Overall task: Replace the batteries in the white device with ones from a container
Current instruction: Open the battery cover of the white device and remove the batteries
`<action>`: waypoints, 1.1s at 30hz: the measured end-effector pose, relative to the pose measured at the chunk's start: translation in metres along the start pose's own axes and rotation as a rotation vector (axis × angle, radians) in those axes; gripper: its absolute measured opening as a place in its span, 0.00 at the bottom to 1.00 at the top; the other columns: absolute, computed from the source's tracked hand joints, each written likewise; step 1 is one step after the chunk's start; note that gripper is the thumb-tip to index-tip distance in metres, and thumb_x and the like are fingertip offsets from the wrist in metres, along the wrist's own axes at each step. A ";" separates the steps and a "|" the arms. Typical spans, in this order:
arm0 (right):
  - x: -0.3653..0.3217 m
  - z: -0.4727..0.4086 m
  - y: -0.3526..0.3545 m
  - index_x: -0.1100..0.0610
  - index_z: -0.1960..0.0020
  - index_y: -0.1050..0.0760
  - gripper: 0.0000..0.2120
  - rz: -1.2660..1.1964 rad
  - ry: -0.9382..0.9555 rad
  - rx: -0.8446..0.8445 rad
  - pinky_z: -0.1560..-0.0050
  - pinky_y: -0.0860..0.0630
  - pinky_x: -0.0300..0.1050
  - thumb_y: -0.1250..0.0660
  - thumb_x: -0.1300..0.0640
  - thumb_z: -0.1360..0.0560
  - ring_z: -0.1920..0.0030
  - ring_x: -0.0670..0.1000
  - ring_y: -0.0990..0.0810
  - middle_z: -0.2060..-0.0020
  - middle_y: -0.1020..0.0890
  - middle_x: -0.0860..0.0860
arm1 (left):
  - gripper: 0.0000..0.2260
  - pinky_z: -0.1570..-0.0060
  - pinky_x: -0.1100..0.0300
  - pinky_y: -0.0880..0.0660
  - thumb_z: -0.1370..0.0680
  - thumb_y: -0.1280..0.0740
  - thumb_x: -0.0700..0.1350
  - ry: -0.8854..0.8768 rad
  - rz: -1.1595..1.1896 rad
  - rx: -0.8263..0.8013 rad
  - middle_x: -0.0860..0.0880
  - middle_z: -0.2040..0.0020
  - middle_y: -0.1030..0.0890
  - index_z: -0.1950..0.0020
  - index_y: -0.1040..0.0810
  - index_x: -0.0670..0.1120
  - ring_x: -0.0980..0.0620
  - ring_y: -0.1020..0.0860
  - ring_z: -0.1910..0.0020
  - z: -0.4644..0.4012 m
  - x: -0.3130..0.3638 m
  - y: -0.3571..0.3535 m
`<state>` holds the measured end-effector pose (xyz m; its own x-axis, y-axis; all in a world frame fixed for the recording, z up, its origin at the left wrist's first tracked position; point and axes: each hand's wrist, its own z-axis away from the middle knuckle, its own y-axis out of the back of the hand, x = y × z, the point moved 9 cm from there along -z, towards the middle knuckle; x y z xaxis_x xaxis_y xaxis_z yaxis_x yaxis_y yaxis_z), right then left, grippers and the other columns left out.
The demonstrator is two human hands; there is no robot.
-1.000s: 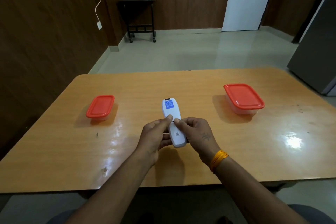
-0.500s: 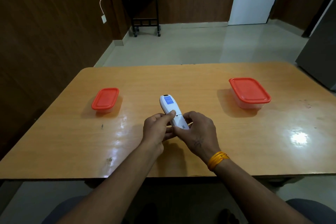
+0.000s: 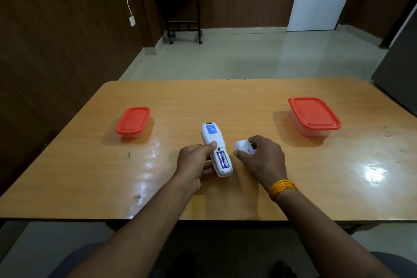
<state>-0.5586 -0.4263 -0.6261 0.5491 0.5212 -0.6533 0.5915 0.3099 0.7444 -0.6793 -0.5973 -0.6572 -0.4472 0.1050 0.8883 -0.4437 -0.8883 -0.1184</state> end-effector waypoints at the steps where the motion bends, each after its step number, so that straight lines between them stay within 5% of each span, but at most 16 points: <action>1: 0.000 -0.001 -0.002 0.56 0.40 0.18 0.23 0.082 0.028 -0.002 0.53 0.29 0.46 0.23 0.42 0.28 0.47 0.57 0.18 0.47 0.15 0.54 | 0.13 0.72 0.59 0.19 0.21 0.26 0.44 0.005 -0.010 0.004 0.39 0.51 0.12 0.42 0.17 0.36 0.47 0.13 0.66 -0.001 -0.002 0.001; 10: -0.002 0.001 -0.011 0.56 0.40 0.20 0.22 0.316 0.096 -0.003 0.53 0.27 0.50 0.29 0.40 0.23 0.41 0.58 0.25 0.45 0.20 0.54 | 0.13 0.67 0.56 0.17 0.21 0.25 0.44 0.009 -0.072 -0.008 0.39 0.53 0.11 0.43 0.16 0.36 0.44 0.12 0.61 -0.008 -0.008 0.006; 15: -0.030 0.013 0.007 0.56 0.48 0.17 0.08 -0.003 0.216 0.184 0.56 0.23 0.47 0.28 0.52 0.22 0.54 0.55 0.17 0.53 0.15 0.52 | 0.12 0.67 0.56 0.17 0.20 0.26 0.46 0.010 -0.063 -0.025 0.40 0.53 0.11 0.43 0.16 0.38 0.45 0.11 0.60 -0.011 -0.006 0.004; 20: -0.017 0.019 -0.036 0.54 0.49 0.14 0.06 -0.373 -0.103 -0.234 0.52 0.14 0.52 0.27 0.52 0.23 0.57 0.48 0.13 0.58 0.12 0.49 | 0.12 0.64 0.55 0.16 0.19 0.27 0.44 0.021 -0.099 -0.079 0.39 0.52 0.11 0.41 0.17 0.36 0.45 0.11 0.60 -0.013 -0.009 0.000; 24: -0.007 0.020 -0.043 0.55 0.51 0.12 0.07 -0.412 -0.154 -0.217 0.51 0.14 0.53 0.24 0.52 0.24 0.55 0.50 0.13 0.59 0.12 0.49 | 0.12 0.52 0.51 0.14 0.22 0.25 0.38 -0.028 -0.219 -0.054 0.39 0.51 0.11 0.41 0.16 0.35 0.44 0.11 0.56 -0.016 -0.011 0.007; 33: -0.020 0.024 -0.044 0.53 0.50 0.12 0.08 -0.195 -0.046 -0.195 0.49 0.19 0.49 0.27 0.50 0.23 0.53 0.50 0.15 0.56 0.11 0.49 | 0.07 0.53 0.51 0.13 0.27 0.21 0.37 -0.170 -0.470 0.086 0.45 0.54 0.10 0.50 0.11 0.41 0.49 0.11 0.61 -0.011 0.002 0.024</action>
<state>-0.5812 -0.4699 -0.6486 0.4648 0.4012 -0.7893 0.5663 0.5506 0.6133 -0.6998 -0.6132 -0.6630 -0.0785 0.4347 0.8972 -0.4981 -0.7967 0.3424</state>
